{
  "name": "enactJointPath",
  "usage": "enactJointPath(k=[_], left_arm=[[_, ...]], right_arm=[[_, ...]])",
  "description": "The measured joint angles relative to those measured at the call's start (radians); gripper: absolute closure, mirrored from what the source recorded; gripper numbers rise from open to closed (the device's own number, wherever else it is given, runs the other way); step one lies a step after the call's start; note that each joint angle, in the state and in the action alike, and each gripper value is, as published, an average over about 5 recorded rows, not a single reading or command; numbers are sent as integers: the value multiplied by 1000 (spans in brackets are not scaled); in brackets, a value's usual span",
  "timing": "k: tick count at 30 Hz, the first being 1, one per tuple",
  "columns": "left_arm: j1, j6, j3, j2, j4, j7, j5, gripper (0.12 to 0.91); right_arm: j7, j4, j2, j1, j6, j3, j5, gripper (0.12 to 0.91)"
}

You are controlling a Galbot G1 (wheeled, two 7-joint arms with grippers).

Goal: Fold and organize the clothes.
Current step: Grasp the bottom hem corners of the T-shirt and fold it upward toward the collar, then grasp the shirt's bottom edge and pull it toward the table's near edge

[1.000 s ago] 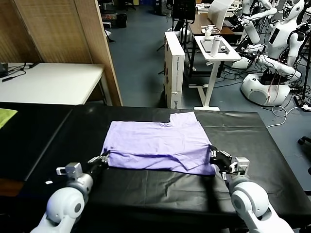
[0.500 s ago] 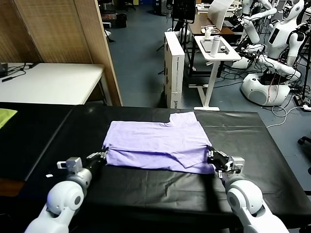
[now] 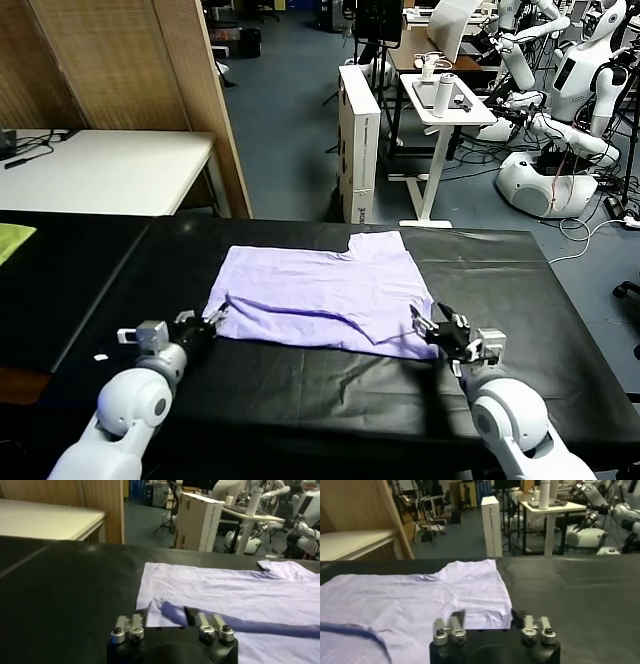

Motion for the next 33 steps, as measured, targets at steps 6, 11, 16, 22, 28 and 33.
enactJointPath(k=[6,11,16,22,28,33], left_arm=[[49,-5,-20,-10,-29,-1,24,123],[81,-4,-28,-18,-32,-2,36,123],[92,-3,-33,-20,-30,-2,37,123],[98,-3,-34,-20,-26,-1,37,123],[110,-4,-34,-23,-23,-4,46,333],[121,-3,-35,-24,-28,-3,48,655]], right_arm=[[-5,30,-18,-86,-5,7,-22,137],[-7,33,-19,-106,-5,-3,-29,254],[-8,36,-18,-112,-6,-9,-32,337],[-11,32,-13,-116,-6,-15,-38,648],[-12,25,-15,-116,-5,-16,-39,885],[2,30,-24,-119,-18,-15,-34,886]])
